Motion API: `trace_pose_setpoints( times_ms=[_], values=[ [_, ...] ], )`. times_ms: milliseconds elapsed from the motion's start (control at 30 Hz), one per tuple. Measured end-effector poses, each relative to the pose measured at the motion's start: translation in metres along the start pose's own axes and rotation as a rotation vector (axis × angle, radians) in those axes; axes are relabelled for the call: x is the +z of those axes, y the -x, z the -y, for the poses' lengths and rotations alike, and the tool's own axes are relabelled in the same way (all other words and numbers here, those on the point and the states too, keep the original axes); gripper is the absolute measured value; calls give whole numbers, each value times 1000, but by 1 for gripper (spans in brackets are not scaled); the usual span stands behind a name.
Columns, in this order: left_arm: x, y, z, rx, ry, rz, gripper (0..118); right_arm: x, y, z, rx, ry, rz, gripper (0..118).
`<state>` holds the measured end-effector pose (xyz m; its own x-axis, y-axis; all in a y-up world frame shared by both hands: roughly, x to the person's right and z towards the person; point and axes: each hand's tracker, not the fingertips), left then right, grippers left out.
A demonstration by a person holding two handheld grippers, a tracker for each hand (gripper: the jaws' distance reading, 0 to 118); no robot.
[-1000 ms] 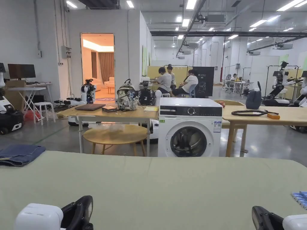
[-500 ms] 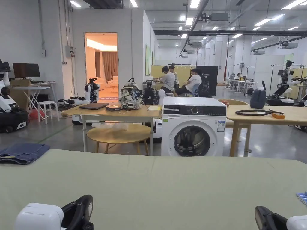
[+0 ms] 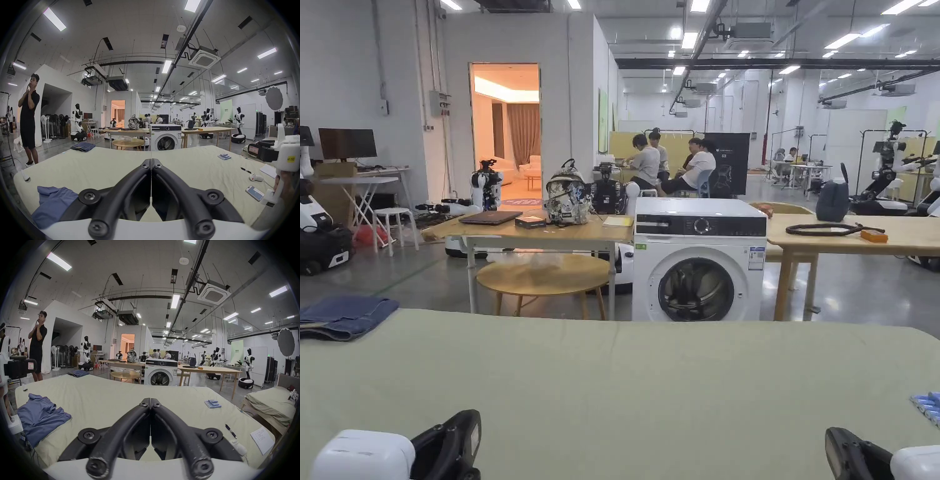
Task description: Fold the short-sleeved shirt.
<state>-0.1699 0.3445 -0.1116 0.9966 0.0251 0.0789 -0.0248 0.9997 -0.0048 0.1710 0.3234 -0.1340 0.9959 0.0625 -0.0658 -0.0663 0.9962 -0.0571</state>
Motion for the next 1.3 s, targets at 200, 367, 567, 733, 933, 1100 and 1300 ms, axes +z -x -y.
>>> trace_pose_setpoints(
  times_ms=[200,367,567,733,933,1100,1300],
  values=[
    [17,21,8,7,23,-72,0,-8,19,5,9,1,-50,0],
    [31,46,11,21,36,-134,0,-19,48,12,-1,11,-119,0],
    [53,81,13,8,78,-270,0,-32,79,18,-15,30,-212,0],
    [63,141,27,-16,270,-325,27,-38,91,31,-31,65,-289,0],
    [21,227,101,136,581,-311,103,-43,85,55,-53,162,-306,0],
    [-41,264,174,296,744,-246,88,-43,62,66,-75,222,-278,0],
    [-88,261,214,222,864,-252,66,-42,31,79,-99,285,-191,0]
  ],
)
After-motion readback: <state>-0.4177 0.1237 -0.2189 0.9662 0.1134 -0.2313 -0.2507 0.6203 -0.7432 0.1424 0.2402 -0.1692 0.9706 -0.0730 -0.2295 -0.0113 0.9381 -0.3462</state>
